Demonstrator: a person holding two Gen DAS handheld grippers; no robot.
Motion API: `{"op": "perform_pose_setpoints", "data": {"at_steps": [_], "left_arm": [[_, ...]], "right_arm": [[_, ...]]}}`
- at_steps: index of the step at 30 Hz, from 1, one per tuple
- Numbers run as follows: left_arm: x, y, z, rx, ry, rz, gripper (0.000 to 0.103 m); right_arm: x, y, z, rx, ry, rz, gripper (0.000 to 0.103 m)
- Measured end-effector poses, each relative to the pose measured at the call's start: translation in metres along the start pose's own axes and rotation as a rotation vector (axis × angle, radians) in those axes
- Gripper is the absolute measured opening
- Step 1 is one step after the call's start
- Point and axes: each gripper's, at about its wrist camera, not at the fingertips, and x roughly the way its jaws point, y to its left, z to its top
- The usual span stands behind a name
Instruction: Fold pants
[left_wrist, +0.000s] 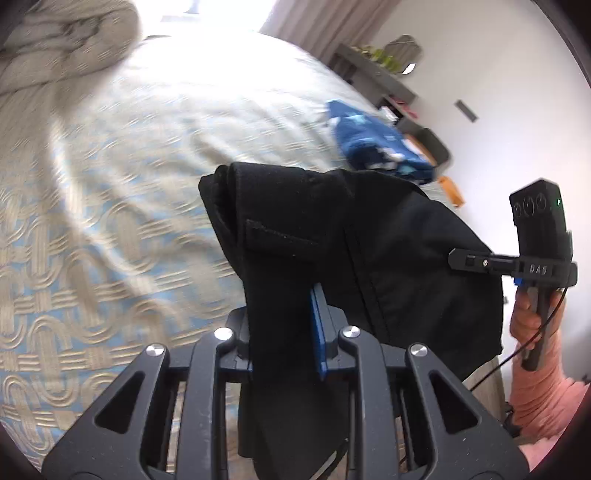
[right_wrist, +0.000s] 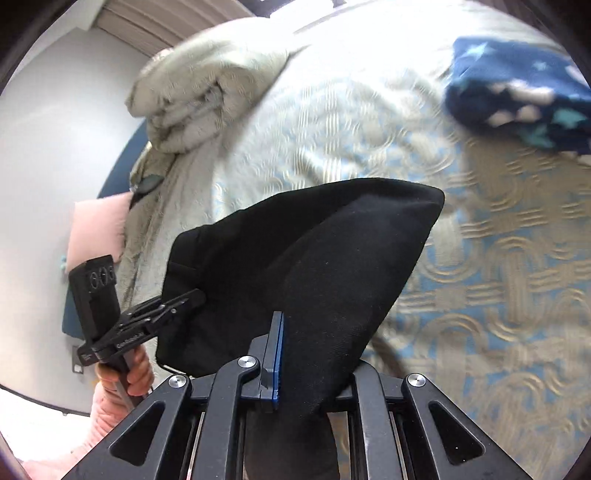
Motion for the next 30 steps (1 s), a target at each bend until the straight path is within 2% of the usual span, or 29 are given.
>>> {"op": "perform_pose_setpoints", "data": {"at_steps": [4, 11, 14, 17, 22, 25, 27, 28, 29, 30], "left_arm": [[0.009, -0.059, 0.015, 0.083, 0.011, -0.048, 0.025], [0.052, -0.208, 0.046, 0.342, 0.052, -0.102, 0.025], [0.074, -0.275, 0.064, 0.444, 0.059, -0.143, 0.025], [0.103, -0.344, 0.084, 0.543, 0.079, -0.185, 0.025], [0.17, -0.425, 0.096, 0.679, 0.134, -0.202, 0.026], [0.224, -0.441, 0.089, 0.705, 0.204, -0.16, 0.031], [0.282, -0.436, 0.076, 0.687, 0.301, -0.06, 0.038], [0.305, -0.433, 0.068, 0.686, 0.337, -0.001, 0.039], [0.333, -0.424, 0.055, 0.712, 0.372, 0.115, 0.042], [0.337, -0.421, 0.05, 0.729, 0.322, 0.121, 0.056]], "right_arm": [[-0.058, -0.009, -0.025, 0.02, -0.099, -0.033, 0.011], [-0.176, -0.065, -0.072, 0.111, -0.278, -0.132, 0.011], [-0.236, -0.092, -0.091, 0.155, -0.382, -0.192, 0.011], [-0.285, -0.119, -0.106, 0.211, -0.473, -0.238, 0.011], [-0.336, -0.176, -0.131, 0.33, -0.574, -0.282, 0.011], [-0.338, -0.23, -0.148, 0.433, -0.596, -0.288, 0.012], [-0.324, -0.27, -0.161, 0.517, -0.556, -0.273, 0.013], [-0.306, -0.297, -0.168, 0.577, -0.505, -0.292, 0.015], [-0.293, -0.32, -0.177, 0.629, -0.453, -0.335, 0.018], [-0.28, -0.335, -0.183, 0.665, -0.408, -0.38, 0.02]]}}
